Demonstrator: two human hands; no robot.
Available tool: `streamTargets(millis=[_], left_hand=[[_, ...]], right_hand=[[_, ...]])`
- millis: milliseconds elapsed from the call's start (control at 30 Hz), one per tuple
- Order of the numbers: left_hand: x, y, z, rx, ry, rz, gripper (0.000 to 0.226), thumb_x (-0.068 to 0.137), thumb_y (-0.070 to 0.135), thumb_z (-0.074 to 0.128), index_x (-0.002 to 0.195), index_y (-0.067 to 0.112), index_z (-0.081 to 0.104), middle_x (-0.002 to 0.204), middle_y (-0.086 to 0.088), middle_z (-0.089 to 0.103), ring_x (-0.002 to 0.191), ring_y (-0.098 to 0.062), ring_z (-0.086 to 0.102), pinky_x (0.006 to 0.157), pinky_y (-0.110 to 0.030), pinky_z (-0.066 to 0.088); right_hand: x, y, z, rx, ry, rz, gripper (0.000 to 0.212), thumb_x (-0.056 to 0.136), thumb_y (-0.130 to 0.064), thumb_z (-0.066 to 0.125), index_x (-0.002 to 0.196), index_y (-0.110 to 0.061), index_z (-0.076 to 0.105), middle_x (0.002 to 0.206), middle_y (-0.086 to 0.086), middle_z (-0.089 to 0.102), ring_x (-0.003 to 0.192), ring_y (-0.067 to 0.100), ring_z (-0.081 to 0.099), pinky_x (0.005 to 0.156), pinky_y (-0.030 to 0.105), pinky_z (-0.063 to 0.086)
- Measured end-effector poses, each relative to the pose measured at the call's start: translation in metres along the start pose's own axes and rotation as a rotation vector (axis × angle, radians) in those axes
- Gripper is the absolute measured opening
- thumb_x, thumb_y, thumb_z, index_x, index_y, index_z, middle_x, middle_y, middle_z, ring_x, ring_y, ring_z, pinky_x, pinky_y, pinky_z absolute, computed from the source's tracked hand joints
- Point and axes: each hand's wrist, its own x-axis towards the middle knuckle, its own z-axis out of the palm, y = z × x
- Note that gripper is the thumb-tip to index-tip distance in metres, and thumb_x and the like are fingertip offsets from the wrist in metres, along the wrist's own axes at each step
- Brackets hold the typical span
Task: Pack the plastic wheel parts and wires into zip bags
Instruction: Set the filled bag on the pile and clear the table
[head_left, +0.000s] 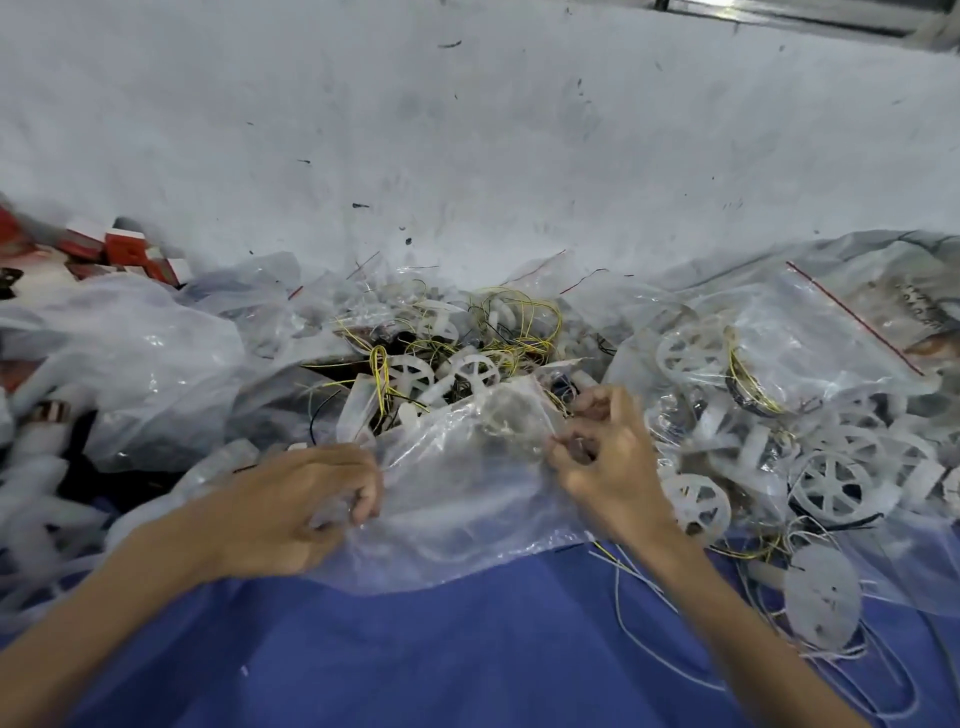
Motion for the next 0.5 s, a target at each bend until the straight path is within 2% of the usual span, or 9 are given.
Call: streamTargets(millis=[33, 67, 133, 200, 233, 300, 333, 400, 500], left_hand=[[-0.005, 0.003, -0.002, -0.029, -0.061, -0.023, 0.020, 0.064, 0.017, 0.051, 0.077, 0.030, 0.045, 0.085, 0.016, 0.055, 0.085, 0.002, 0.053, 0.076, -0.011, 0.036], [-0.008, 0.006, -0.002, -0.082, -0.115, -0.042, 0.009, 0.070, 0.028, 0.049, 0.079, 0.031, 0.048, 0.086, 0.015, 0.055, 0.086, -0.001, 0.054, 0.079, -0.014, 0.037], [-0.013, 0.015, -0.001, -0.236, -0.158, -0.068, 0.018, 0.082, 0.046, 0.042, 0.086, 0.032, 0.053, 0.092, 0.014, 0.056, 0.092, -0.007, 0.055, 0.084, -0.025, 0.039], [-0.014, 0.025, 0.008, -0.309, -0.119, -0.111, 0.034, 0.087, 0.055, 0.038, 0.101, 0.030, 0.055, 0.109, 0.017, 0.053, 0.109, -0.009, 0.052, 0.093, -0.032, 0.038], [-0.013, 0.030, 0.014, -0.288, -0.092, -0.127, 0.042, 0.087, 0.060, 0.038, 0.113, 0.030, 0.053, 0.119, 0.022, 0.047, 0.119, -0.007, 0.046, 0.099, -0.030, 0.035], [-0.011, 0.041, 0.029, -0.207, -0.066, -0.136, 0.062, 0.083, 0.070, 0.037, 0.132, 0.032, 0.039, 0.136, 0.026, 0.029, 0.133, -0.001, 0.028, 0.108, -0.021, 0.025], [-0.011, 0.045, 0.037, -0.164, -0.078, -0.129, 0.071, 0.082, 0.073, 0.036, 0.139, 0.032, 0.030, 0.143, 0.026, 0.019, 0.138, 0.001, 0.018, 0.111, -0.018, 0.019], [-0.012, 0.049, 0.049, -0.069, -0.137, -0.131, 0.085, 0.080, 0.078, 0.032, 0.147, 0.032, 0.007, 0.148, 0.030, -0.007, 0.140, 0.007, -0.003, 0.113, -0.011, 0.003], [-0.014, 0.054, 0.059, 0.087, -0.239, -0.148, 0.087, 0.077, 0.083, 0.020, 0.136, 0.041, -0.028, 0.137, 0.037, -0.036, 0.133, 0.012, -0.026, 0.109, -0.009, -0.013]], right_hand=[[-0.011, -0.001, -0.001, 0.118, -0.075, -0.024, 0.011, 0.076, -0.005, 0.071, 0.065, -0.006, 0.069, 0.091, 0.003, 0.058, 0.085, 0.010, 0.054, 0.083, 0.016, 0.041], [-0.019, -0.004, -0.003, 0.340, -0.232, 0.049, 0.015, 0.080, -0.005, 0.068, 0.065, -0.008, 0.070, 0.082, 0.000, 0.063, 0.077, 0.008, 0.059, 0.077, 0.017, 0.044], [-0.034, -0.010, -0.003, 0.783, -0.582, 0.289, 0.021, 0.086, -0.008, 0.060, 0.070, -0.015, 0.072, 0.073, -0.001, 0.069, 0.073, 0.012, 0.068, 0.072, 0.028, 0.053], [-0.043, -0.007, 0.004, 1.046, -0.746, 0.456, 0.019, 0.078, -0.011, 0.055, 0.086, -0.005, 0.071, 0.093, 0.015, 0.071, 0.093, 0.032, 0.067, 0.091, 0.052, 0.049], [-0.047, -0.006, 0.006, 1.122, -0.789, 0.504, 0.035, 0.074, -0.011, 0.049, 0.099, 0.008, 0.065, 0.111, 0.026, 0.064, 0.107, 0.041, 0.059, 0.100, 0.059, 0.038], [-0.056, -0.007, 0.011, 1.254, -0.874, 0.500, 0.057, 0.068, -0.009, 0.039, 0.112, 0.025, 0.049, 0.129, 0.028, 0.052, 0.121, 0.044, 0.049, 0.105, 0.057, 0.034], [-0.060, -0.008, 0.012, 1.272, -0.879, 0.479, 0.053, 0.066, -0.005, 0.037, 0.107, 0.025, 0.052, 0.129, 0.024, 0.054, 0.121, 0.041, 0.050, 0.103, 0.051, 0.039], [-0.067, -0.011, 0.014, 1.111, -0.818, 0.418, 0.029, 0.071, 0.003, 0.047, 0.090, 0.011, 0.067, 0.120, 0.014, 0.064, 0.115, 0.029, 0.059, 0.094, 0.037, 0.049], [-0.078, -0.020, 0.020, 0.747, -0.839, 0.146, 0.023, 0.081, -0.003, 0.066, 0.101, -0.015, 0.071, 0.107, -0.015, 0.069, 0.103, 0.003, 0.063, 0.088, 0.018, 0.048]])
